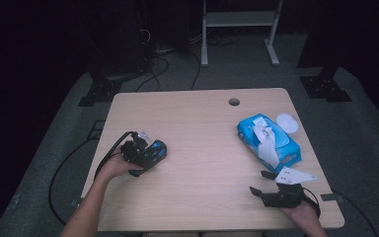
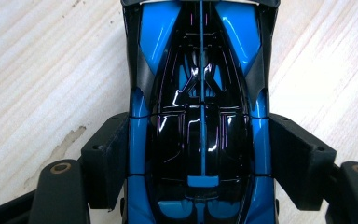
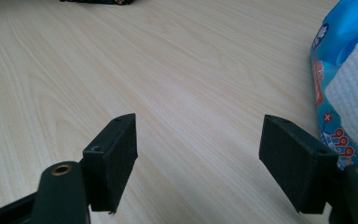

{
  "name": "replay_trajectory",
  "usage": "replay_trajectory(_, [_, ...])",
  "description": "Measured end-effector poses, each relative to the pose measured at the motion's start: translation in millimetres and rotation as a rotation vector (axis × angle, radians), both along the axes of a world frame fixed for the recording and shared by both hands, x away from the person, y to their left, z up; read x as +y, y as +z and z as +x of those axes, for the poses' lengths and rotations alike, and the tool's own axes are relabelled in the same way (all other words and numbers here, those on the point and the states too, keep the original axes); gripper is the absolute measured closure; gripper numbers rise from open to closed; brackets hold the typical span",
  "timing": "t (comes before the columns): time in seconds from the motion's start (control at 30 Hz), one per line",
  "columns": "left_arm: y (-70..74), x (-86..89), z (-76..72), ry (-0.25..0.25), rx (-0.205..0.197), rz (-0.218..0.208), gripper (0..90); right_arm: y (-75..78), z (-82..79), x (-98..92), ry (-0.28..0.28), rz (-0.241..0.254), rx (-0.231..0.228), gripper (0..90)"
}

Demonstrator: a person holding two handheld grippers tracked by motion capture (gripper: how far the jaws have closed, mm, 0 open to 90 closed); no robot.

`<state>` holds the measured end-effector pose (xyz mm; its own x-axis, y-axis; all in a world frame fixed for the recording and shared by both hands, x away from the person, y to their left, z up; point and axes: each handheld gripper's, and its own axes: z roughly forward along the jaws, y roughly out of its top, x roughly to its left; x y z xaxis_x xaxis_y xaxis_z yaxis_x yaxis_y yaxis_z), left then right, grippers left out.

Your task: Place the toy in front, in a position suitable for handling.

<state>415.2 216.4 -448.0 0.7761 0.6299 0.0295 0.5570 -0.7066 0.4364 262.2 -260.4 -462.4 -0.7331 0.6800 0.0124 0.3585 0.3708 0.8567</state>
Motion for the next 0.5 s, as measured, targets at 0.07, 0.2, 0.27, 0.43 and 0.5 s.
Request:
replay_trajectory(0.07, [1.4, -2.1, 1.4, -0.005, 0.022, 0.03, 27.0, -0.1, 0.4, 0.8, 0.002, -0.004, 0.0, 26.8])
replay_trajectory(0.2, [-0.3, -3.2, 3.8, -0.023, 0.062, 0.058, 25.8, 3.4, -1.9, 2.1, 0.007, 0.0, -0.016, 26.8])
replay_trajectory(0.27, [-0.2, -3.7, 3.7, -0.005, 0.058, 0.056, 26.1, 5.2, -3.2, 1.3, 0.008, 0.005, -0.03, 26.8])
replay_trajectory(0.43, [-0.1, -6.6, 1.0, 0.006, 0.026, 0.058, 26.2, 6.1, -2.4, -5.4, -0.011, 0.028, -0.03, 26.8])
replay_trajectory(0.5, [0.4, -8.4, 0.7, 0.0, 0.018, 0.053, 26.2, 6.6, -2.0, -8.5, -0.021, 0.045, -0.033, 26.8])
